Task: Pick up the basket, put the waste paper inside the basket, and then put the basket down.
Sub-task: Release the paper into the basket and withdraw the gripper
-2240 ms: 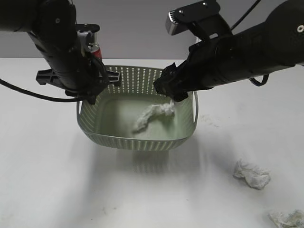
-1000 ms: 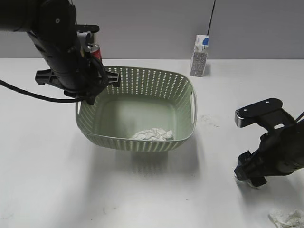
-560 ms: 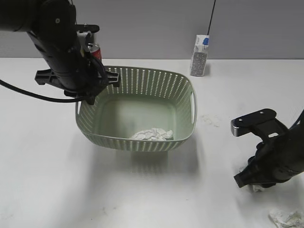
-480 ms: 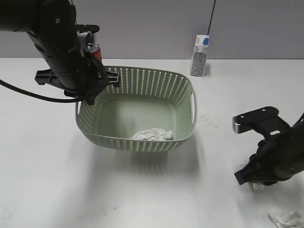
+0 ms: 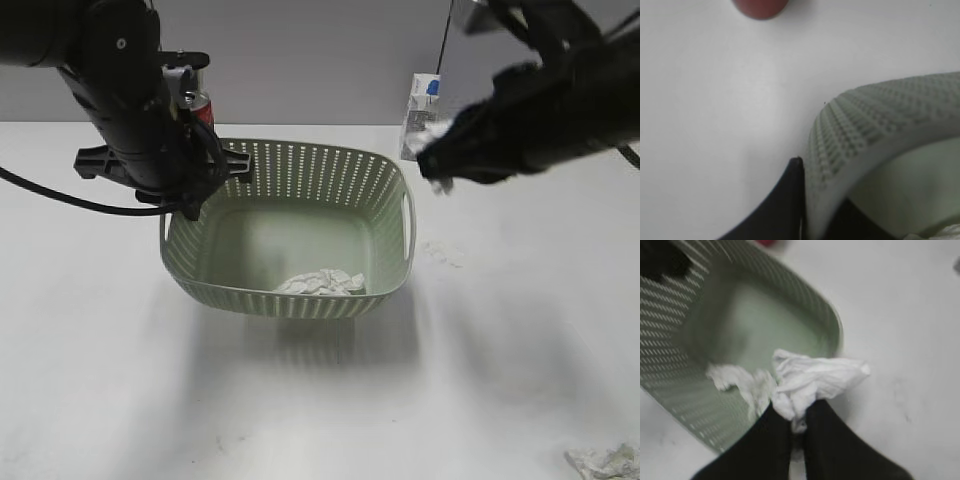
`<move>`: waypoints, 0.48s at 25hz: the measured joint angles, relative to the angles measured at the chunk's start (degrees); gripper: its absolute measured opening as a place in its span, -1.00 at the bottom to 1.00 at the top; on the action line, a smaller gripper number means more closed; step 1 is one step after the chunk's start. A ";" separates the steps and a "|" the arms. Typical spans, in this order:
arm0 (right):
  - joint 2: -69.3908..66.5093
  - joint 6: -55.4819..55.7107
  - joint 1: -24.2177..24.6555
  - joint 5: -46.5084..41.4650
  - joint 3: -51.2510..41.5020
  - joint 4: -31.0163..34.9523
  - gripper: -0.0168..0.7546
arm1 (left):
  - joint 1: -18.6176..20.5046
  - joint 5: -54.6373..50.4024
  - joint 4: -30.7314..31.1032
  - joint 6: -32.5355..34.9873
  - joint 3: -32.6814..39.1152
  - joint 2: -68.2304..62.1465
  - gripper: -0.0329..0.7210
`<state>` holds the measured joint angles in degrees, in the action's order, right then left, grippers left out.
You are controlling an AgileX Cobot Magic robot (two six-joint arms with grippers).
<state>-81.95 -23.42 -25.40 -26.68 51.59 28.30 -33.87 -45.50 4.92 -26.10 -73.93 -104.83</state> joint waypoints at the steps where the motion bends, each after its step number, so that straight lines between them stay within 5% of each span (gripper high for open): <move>1: 0.13 -1.54 -1.08 0.93 2.06 2.05 -0.92 | 0.00 0.00 -0.06 0.00 0.00 0.00 -0.91; 8: -4.74 -3.67 -7.83 9.49 6.04 6.03 -0.86 | 0.00 0.04 -0.29 0.00 0.00 0.00 -0.91; 12: -9.80 -3.84 -8.97 8.38 6.04 7.42 -0.19 | 0.00 0.04 -0.34 0.00 0.00 0.00 -0.91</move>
<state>-91.75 -27.26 -34.37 -18.31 57.64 35.72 -33.87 -45.46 4.59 -26.10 -73.93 -104.83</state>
